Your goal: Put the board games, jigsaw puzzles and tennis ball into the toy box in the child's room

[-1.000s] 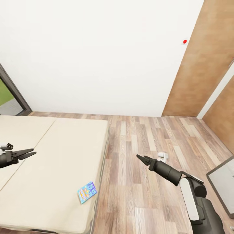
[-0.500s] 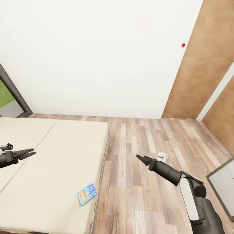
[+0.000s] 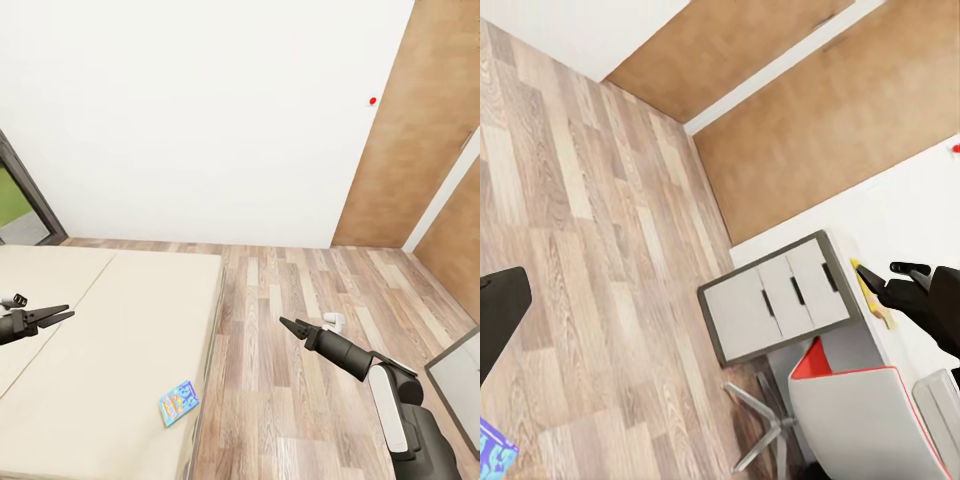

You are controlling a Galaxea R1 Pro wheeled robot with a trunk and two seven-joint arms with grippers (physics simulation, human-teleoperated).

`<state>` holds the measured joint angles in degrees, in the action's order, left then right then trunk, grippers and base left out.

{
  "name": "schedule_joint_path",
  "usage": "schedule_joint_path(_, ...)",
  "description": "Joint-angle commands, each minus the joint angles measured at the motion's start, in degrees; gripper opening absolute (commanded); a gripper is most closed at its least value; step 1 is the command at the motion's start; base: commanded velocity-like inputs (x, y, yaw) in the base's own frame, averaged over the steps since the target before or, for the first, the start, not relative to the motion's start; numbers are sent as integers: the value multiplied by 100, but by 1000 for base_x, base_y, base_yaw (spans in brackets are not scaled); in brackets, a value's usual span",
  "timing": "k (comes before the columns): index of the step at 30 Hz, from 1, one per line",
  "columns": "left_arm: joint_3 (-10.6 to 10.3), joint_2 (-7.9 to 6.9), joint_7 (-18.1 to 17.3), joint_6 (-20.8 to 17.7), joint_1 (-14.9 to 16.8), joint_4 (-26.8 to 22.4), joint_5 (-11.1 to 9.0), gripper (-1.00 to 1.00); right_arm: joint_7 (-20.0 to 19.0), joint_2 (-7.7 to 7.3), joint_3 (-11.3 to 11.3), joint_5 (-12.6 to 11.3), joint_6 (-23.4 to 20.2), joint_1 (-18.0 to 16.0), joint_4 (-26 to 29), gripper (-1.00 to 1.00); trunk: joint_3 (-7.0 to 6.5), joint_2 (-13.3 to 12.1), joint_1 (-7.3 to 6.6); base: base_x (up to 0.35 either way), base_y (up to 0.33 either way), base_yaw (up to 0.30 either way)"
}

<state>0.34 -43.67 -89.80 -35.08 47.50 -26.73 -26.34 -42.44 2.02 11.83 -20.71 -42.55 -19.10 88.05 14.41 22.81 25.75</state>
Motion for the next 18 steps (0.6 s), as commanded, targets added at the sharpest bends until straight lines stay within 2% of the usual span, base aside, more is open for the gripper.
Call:
schedule_joint_path(1, -6, -1, -20, -61, 5, 1, -3, 100, -24, 4, 13, -11, -35, -6, 2, 100, 3, 11, 4, 0, 0, 0)
schedule_joint_path(18, -5, 8, -20, -61, 5, 1, -1, 100, -9, 7, 14, -29, -20, -6, -13, 100, -29, 11, 4, 0, 0, 0)
